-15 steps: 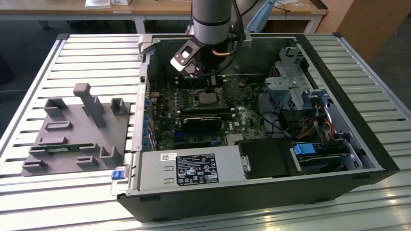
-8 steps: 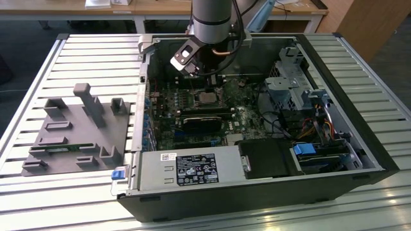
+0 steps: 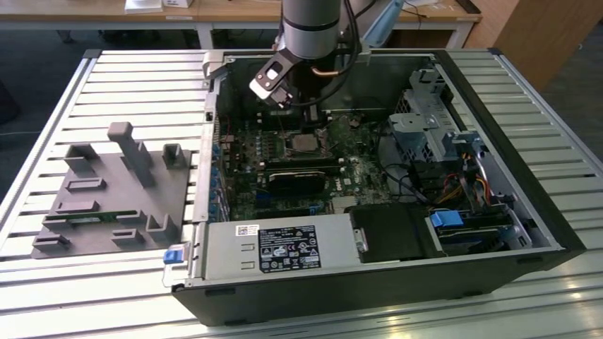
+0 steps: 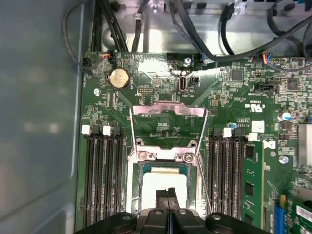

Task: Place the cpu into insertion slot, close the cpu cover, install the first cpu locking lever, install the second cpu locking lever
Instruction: 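Close the cpu cover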

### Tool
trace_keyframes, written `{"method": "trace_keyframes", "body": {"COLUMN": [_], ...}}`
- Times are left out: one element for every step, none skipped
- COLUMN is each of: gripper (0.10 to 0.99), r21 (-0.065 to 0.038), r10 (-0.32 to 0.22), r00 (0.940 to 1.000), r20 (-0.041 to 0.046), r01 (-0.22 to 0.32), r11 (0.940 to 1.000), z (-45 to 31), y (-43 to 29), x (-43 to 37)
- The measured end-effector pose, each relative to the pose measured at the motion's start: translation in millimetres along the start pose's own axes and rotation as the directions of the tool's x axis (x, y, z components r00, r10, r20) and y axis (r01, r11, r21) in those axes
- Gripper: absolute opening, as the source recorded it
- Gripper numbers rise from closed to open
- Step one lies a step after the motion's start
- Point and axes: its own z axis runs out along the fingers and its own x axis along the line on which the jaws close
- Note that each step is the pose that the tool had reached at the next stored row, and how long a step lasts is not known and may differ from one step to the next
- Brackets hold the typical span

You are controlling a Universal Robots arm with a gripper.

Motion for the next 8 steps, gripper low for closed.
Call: {"method": "trace_keyframes", "body": {"gripper": [0.106,0.106,0.106,0.106,0.106,0.106,0.106,0.106], "r21": [0.000,0.000,0.000,0.000,0.000,0.000,0.000,0.000], "r10": [0.000,0.000,0.000,0.000,0.000,0.000,0.000,0.000], "r00": [1.0000,1.0000,1.0000,1.0000,1.0000,1.0000,1.0000,1.0000], "r20": [0.0001,0.0000,0.0000,0.0001,0.0001,0.0001,-0.0001,-0.0002], "r01": [0.000,0.000,0.000,0.000,0.000,0.000,0.000,0.000], "r11": [1.0000,1.0000,1.0000,1.0000,1.0000,1.0000,1.0000,1.0000], "z": [-3.2,-6.8,-9.7,-11.7,-13.0,-14.1,-14.2,-14.2], "y": [0.2,0.4,0.5,0.6,0.7,0.8,0.8,0.8], "x": [0.1,0.3,0.4,0.4,0.4,0.5,0.5,0.5]}}
